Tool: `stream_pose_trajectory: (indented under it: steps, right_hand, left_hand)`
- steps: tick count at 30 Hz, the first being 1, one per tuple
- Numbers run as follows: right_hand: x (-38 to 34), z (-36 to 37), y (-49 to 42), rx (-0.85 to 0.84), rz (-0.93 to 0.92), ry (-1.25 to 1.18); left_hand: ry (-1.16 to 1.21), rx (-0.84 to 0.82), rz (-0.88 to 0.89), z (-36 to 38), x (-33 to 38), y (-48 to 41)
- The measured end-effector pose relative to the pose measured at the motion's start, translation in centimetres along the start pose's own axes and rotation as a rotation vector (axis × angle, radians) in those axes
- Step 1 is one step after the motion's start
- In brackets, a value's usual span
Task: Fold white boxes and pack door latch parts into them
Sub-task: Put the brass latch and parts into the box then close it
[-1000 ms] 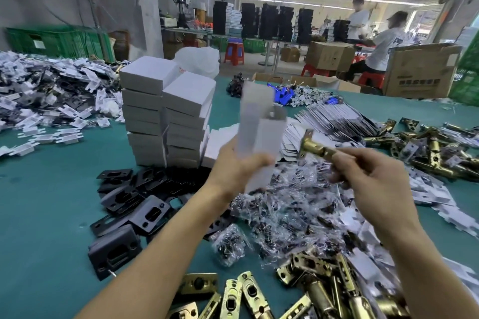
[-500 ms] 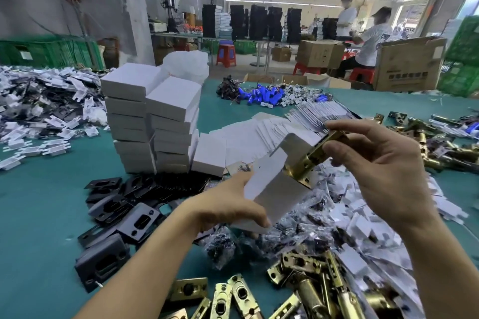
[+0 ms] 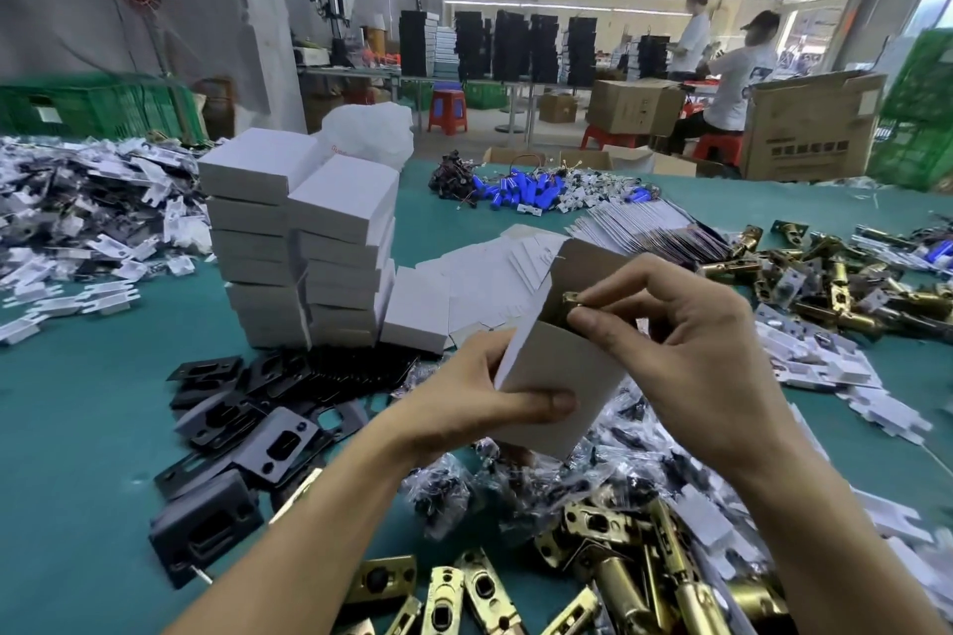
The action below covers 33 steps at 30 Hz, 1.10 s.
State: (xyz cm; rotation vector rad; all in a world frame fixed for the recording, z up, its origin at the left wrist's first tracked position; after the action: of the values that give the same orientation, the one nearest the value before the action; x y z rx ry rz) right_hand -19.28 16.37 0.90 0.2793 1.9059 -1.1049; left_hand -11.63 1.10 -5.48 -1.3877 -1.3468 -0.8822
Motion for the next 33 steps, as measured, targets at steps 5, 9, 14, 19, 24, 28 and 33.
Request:
stream_pose_trajectory:
  steps: [5, 9, 14, 19, 24, 28, 33]
  right_hand:
    - [0.1, 0.0, -0.1, -0.089, 0.039, 0.131]
    - [0.6, -1.1, -0.5, 0.173, 0.006, 0.011]
    - [4.8, -6.2, -0.2, 0.226, 0.428, 0.279]
    - [7.9, -8.7, 1.0, 0.048, 0.767, 0.778]
    - [8.5, -8.8, 1.5, 0.006, 0.905, 0.790]
    - [8.6, -9.0, 1.7, 0.051, 0.892, 0.773]
    - [8.7, -9.0, 1.6, 0.139, 0.844, 0.761]
  left_hand:
    - [0.021, 0.078, -0.033, -0.1, 0.2, -0.1]
    - [0.150, 0.197, -0.029, -0.9, 0.4, -0.1]
    - [0.381, 0.378, 0.048, -1.8, 0.3, -0.1]
    - [0.392, 0.402, 0.081, -2.0, 0.3, -0.1]
    - [0.333, 0.409, 0.095, -1.7, 0.5, -0.2]
    - [0.292, 0.397, 0.051, -1.5, 0.4, -0.3]
    - [0.251, 0.392, 0.005, -1.5, -0.2, -0.5]
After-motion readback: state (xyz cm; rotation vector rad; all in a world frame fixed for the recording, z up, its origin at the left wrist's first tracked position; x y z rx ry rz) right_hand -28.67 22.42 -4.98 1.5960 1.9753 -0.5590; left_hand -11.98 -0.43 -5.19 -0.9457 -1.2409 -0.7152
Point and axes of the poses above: each hand's wrist, its own y-axis away from the middle knuckle, its own z-axis out of the palm, x = y × z, the point moved 2 cm from there along -y, towards the middle knuckle, and after that the axes turned 15 degrees about -y, right-handed, at the moved point
